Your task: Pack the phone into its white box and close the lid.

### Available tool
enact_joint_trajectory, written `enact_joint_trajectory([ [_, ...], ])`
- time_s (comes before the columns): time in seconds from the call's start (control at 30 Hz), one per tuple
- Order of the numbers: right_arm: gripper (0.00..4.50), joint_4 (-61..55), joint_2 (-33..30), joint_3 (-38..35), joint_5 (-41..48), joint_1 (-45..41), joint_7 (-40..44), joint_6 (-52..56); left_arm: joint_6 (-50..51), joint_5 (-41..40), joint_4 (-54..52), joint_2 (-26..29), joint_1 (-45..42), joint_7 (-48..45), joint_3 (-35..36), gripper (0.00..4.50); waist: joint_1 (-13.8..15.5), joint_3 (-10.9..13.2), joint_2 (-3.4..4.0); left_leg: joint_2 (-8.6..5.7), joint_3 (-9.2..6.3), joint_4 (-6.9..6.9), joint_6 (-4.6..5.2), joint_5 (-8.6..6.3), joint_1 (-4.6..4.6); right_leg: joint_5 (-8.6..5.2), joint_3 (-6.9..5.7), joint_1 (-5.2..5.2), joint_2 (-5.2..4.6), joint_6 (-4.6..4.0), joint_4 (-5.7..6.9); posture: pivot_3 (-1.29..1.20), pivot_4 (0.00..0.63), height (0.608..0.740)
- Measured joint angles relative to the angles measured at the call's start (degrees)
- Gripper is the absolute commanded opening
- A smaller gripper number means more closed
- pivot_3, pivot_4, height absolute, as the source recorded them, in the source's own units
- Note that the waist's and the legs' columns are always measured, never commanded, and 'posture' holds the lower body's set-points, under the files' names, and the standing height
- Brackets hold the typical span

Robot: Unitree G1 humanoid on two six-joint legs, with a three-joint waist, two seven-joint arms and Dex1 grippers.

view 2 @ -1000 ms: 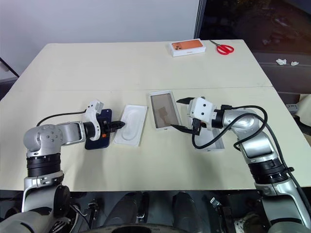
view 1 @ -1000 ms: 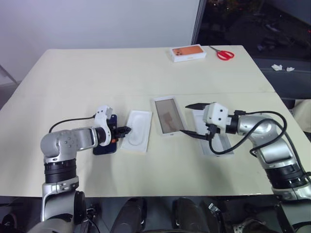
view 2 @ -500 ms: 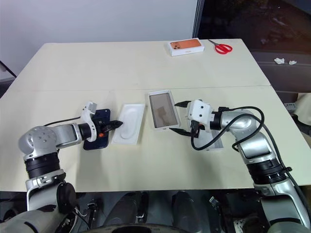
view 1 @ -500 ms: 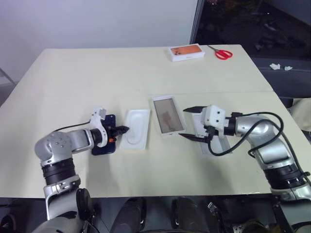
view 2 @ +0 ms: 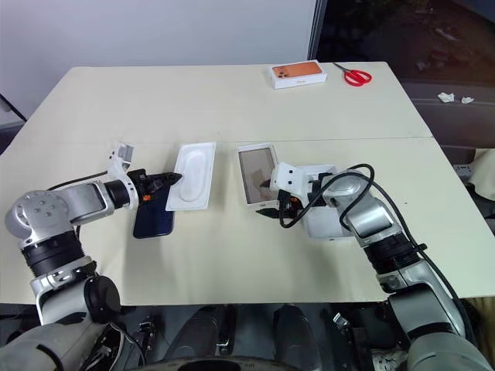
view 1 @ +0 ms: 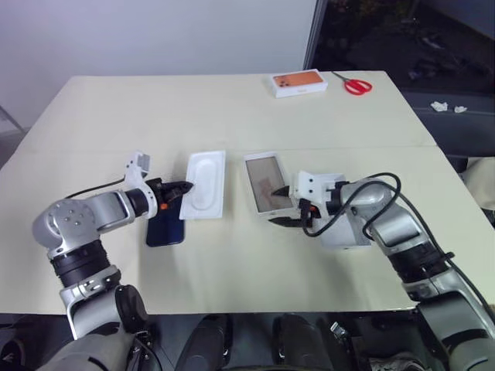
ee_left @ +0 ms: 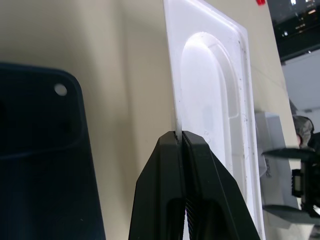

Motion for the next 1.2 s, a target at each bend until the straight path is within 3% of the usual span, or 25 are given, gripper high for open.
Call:
enact_joint_trajectory([
  [0.1,0.8,2.64,0.08,1.11,-1.5,-0.02,0.66,-1.17,0.05,0.0,-0.82,-0.2,0.03,0.24,0.61,0.0,-0.09,0.01,-0.01,0.0,0.0,0.0,-0.01,0.0,0.0,0.0,0.0,-0.02,0.01,0.0,0.01,0.0,0.15,0.74],
  [0.13,0.11,2.88,0.12,1.22,-1.81,-0.41,0.99,-1.38,0.11,-0.02,-1.2,-0.33,0.02,0.34,0.75,0.0,-0.11,0.01,-0.01,0.01,0.0,-0.01,-0.02,0.01,0.0,0.0,0.0,-0.02,0.02,0.0,0.01,0.0,0.15,0.74],
  [0.43,0.11,4.88,1.56,1.86,-4.17,-1.16,1.46,-3.73,0.07,-0.03,-2.27,-2.6,-0.22,2.24,1.63,0.0,-0.19,0.01,-0.04,0.02,0.0,-0.01,-0.06,0.03,0.0,0.0,0.0,-0.03,0.04,0.0,0.02,0.0,0.15,0.74],
  [0.73,0.11,-7.3,6.61,2.29,-1.44,1.18,0.6,3.9,-1.6,-0.21,-3.41,-5.9,-3.15,5.03,1.97,0.0,-0.03,0.03,-0.07,0.02,0.0,-0.01,-0.08,0.03,-0.03,0.0,0.0,-0.06,0.04,0.01,0.03,0.0,0.15,0.74],
  [0.83,0.95,-8.1,7.49,2.71,-1.39,1.9,-0.49,6.57,-1.72,-0.22,-3.4,-7.09,-3.38,5.74,1.91,0.0,-0.03,0.03,-0.08,0.01,0.0,0.0,-0.08,0.03,-0.03,0.01,0.0,-0.06,0.04,0.01,0.03,0.0,0.15,0.74],
  [1.03,3.85,-9.25,8.26,3.19,-1.88,2.71,-2.54,8.61,-2.25,-0.34,-3.41,-9.0,-3.87,6.77,1.18,0.0,-0.12,0.03,-0.08,0.02,0.0,-0.02,-0.08,0.03,-0.03,0.0,0.01,-0.08,0.06,0.01,0.04,0.0,0.15,0.74],
  [1.2,3.85,-11.93,4.83,0.99,0.52,2.55,-1.08,10.21,-2.23,-0.4,-4.37,-12.24,-3.78,8.06,0.53,0.0,0.09,0.07,-0.13,0.0,0.0,0.0,-0.08,0.03,-0.05,0.0,0.0,-0.07,0.05,0.01,0.03,0.0,0.15,0.74],
])
